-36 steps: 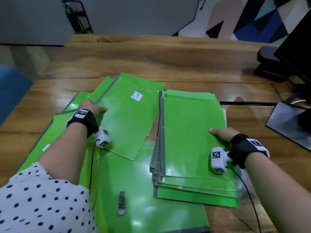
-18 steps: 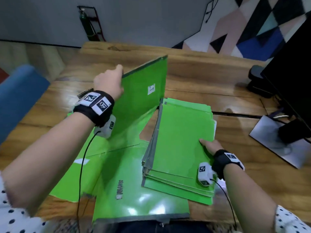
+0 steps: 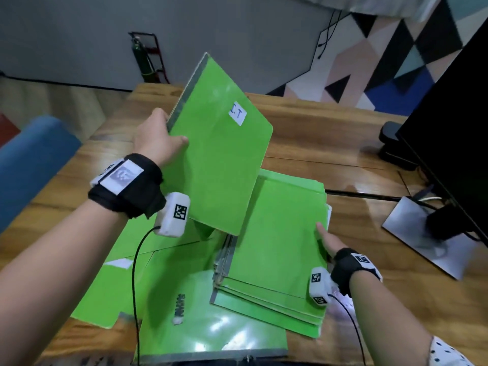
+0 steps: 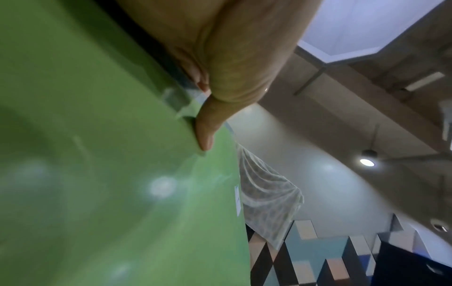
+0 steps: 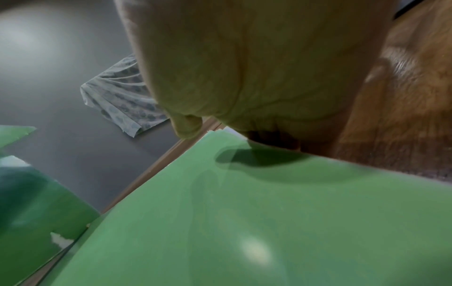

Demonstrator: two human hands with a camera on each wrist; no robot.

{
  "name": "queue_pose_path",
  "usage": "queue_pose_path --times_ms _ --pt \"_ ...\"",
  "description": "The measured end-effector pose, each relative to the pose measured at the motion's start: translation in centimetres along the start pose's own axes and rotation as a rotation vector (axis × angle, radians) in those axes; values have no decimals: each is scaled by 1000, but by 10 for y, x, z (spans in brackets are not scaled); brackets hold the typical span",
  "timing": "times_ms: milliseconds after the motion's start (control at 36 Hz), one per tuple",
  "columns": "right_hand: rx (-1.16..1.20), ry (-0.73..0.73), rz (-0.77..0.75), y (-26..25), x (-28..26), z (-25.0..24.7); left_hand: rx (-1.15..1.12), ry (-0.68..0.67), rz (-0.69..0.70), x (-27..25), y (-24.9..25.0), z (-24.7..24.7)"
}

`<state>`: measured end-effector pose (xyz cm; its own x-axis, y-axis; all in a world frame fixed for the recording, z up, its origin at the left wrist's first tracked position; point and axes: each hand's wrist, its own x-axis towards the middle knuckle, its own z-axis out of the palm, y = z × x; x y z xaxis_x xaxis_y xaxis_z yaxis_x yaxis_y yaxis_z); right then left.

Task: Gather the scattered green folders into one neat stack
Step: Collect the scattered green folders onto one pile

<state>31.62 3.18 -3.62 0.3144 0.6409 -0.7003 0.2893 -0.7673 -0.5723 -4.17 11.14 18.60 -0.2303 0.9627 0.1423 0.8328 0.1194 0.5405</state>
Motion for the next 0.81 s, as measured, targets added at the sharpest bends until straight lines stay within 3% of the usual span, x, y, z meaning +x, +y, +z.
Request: queue_pose_path --times_ms 222,361,500,667,805 --pt "3 -29 8 1 8 -1 -205 77 -153 4 -8 -1" --pt "88 -30 4 -2 11 -3 -477 -25 -296 10 -8 12" --pt "210 -123 -21 34 62 -15 -570 -165 -388 -19 -21 53" --pt "174 -155 -9 48 87 -17 -378 -379 -473 -89 -57 112" --pt "172 -89 31 1 4 -7 -86 -638 -477 -113 -75 134"
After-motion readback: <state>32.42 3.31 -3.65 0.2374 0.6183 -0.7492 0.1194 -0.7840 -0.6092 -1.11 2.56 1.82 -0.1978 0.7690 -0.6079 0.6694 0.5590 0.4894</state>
